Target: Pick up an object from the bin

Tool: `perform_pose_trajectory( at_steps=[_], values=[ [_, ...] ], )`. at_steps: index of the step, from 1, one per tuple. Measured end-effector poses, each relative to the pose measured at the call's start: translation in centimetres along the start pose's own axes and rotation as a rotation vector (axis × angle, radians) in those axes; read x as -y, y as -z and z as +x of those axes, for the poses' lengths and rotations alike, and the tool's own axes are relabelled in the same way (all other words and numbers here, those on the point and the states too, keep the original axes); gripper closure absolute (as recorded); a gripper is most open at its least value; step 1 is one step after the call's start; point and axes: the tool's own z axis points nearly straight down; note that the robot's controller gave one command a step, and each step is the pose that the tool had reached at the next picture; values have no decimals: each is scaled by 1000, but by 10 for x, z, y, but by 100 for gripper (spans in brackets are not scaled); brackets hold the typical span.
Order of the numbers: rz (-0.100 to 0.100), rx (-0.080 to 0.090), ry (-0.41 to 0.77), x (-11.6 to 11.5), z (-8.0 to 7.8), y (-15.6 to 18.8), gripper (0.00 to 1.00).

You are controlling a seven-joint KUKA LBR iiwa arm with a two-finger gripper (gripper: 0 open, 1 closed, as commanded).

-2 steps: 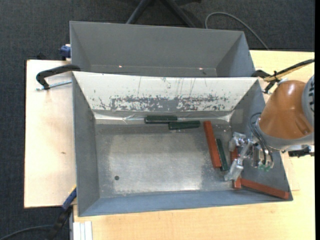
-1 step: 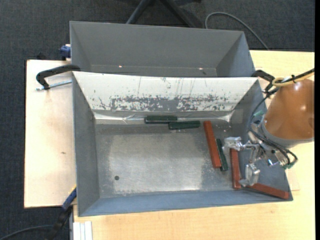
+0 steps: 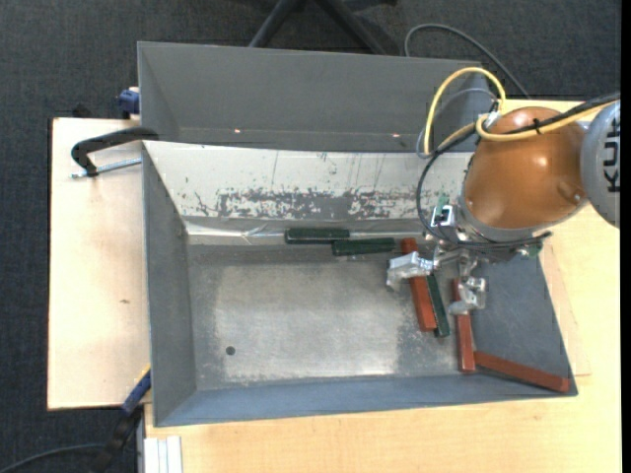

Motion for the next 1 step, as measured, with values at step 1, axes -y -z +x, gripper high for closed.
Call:
perform_pose_trajectory(
  at_steps=[1],
  values=[
    [-3, -1, 473, 32, 15, -35, 0]
  ],
)
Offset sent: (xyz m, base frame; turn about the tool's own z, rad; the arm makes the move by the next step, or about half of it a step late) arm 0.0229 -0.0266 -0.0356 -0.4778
